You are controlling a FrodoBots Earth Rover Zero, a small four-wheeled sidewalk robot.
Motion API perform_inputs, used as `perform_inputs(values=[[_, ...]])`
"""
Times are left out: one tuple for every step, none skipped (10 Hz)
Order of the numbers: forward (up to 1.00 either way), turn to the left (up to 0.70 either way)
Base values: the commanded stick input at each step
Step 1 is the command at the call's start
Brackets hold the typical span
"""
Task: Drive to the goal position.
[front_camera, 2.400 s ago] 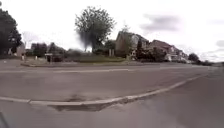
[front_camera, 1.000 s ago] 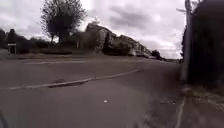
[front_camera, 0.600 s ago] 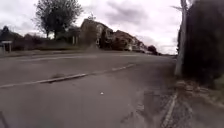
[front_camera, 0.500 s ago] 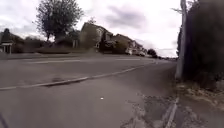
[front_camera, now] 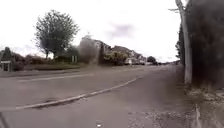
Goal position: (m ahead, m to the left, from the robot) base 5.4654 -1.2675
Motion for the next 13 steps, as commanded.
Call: perform_inputs(values=[[0.98,-0.39],[0.98,-0.39],[0.98,-0.39],[0.98,-0.39],[0.98,-0.39],[0.98,-0.39],[0.98,-0.39],[0.98,-0.39],[0.98,-0.39],[0.98,-0.39],[0.98,-0.39],[0.98,-0.39],[0.98,-0.39]])
